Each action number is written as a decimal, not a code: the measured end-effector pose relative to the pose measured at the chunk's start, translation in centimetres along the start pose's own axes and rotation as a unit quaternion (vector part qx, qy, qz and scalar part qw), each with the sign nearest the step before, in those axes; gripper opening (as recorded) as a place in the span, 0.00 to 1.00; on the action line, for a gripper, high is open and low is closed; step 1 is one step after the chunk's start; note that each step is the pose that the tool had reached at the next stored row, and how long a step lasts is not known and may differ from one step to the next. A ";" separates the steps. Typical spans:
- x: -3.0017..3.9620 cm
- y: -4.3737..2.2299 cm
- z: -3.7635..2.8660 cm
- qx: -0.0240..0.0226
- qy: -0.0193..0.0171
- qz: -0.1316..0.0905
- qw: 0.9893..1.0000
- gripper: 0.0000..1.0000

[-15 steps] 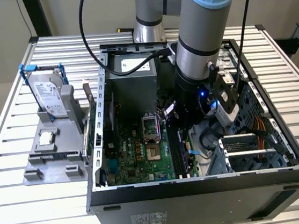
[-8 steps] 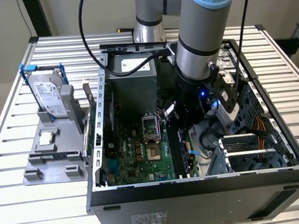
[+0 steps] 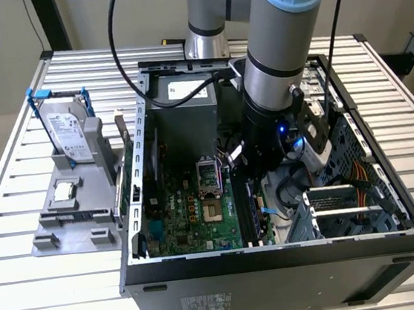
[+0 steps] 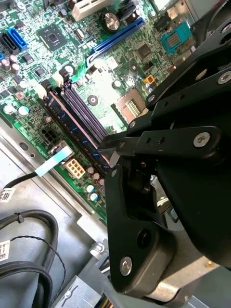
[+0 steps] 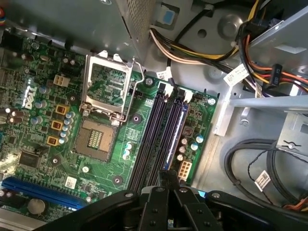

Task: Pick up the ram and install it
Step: 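Press down the ram until it locks into place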

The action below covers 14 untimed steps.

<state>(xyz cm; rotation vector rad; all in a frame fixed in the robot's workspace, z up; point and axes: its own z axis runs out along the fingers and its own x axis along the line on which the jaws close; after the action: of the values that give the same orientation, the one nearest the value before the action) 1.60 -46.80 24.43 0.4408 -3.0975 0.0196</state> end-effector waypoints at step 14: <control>-0.07 0.24 -0.01 0.000 0.000 -0.031 1.000 0.00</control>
<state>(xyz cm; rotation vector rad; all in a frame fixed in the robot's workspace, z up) 1.60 -46.55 24.44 0.5371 -3.0826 0.0204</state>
